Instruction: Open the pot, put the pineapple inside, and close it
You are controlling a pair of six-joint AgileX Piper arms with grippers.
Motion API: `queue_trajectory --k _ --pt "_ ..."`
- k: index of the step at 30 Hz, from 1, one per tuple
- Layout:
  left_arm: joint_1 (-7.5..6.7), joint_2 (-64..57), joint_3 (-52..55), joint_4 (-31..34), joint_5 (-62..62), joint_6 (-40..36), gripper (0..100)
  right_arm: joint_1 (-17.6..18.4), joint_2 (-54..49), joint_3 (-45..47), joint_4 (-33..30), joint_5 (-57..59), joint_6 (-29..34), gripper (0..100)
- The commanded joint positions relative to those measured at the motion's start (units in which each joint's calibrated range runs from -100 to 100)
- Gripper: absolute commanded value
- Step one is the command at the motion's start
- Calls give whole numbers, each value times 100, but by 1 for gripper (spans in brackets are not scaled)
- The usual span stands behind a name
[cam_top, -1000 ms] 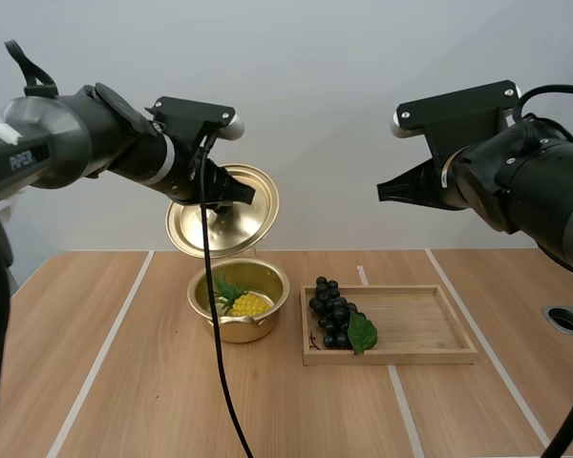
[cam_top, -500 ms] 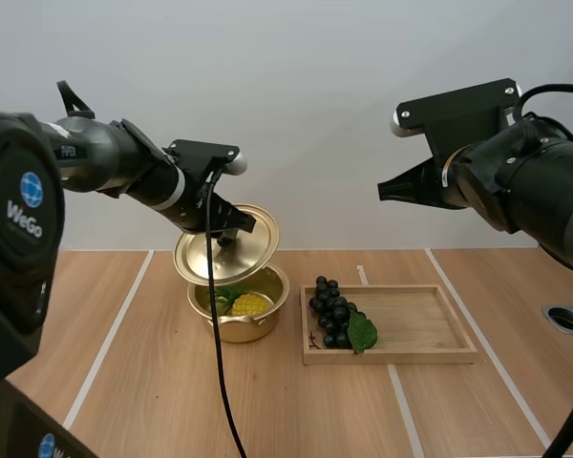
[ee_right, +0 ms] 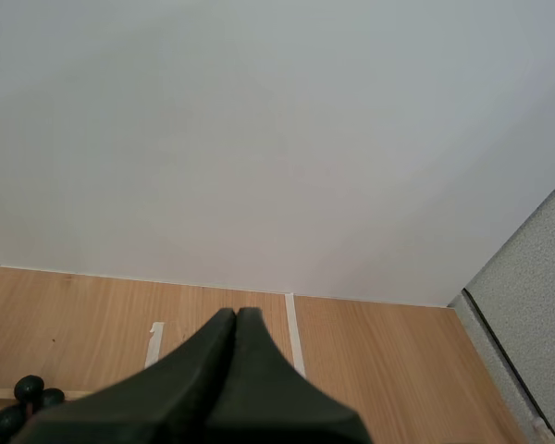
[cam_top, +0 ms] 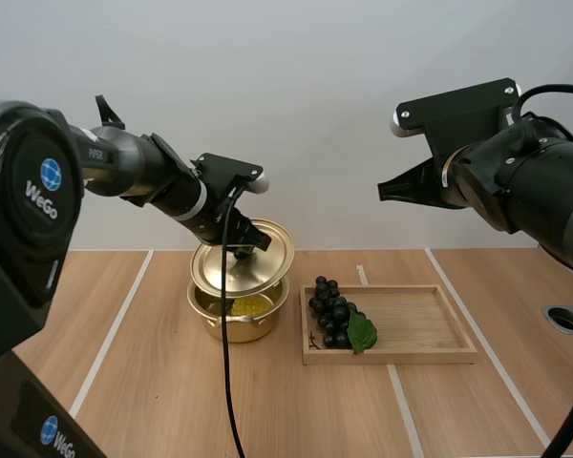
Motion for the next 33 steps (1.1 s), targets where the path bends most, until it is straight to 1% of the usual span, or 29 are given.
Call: queue_trajectory --k 1,3,10,20,27,33 --pt "-26 6 103 49 -391 14 0 -25 -26 15 -36 -75 11 0" --pt "-26 10 180 113 -576 14 0 -25 -26 15 -36 -75 11 0" --pt "-26 196 321 262 -594 14 0 -25 -26 15 -36 -75 11 0" --pt "-26 205 321 230 -554 -15 0 -25 -26 15 -36 -75 11 0" --pt "-26 556 321 183 -397 -26 0 -25 -26 15 -36 -57 11 0" --pt "-26 608 321 183 -459 -26 0 -25 -26 15 -36 -38 2 0"
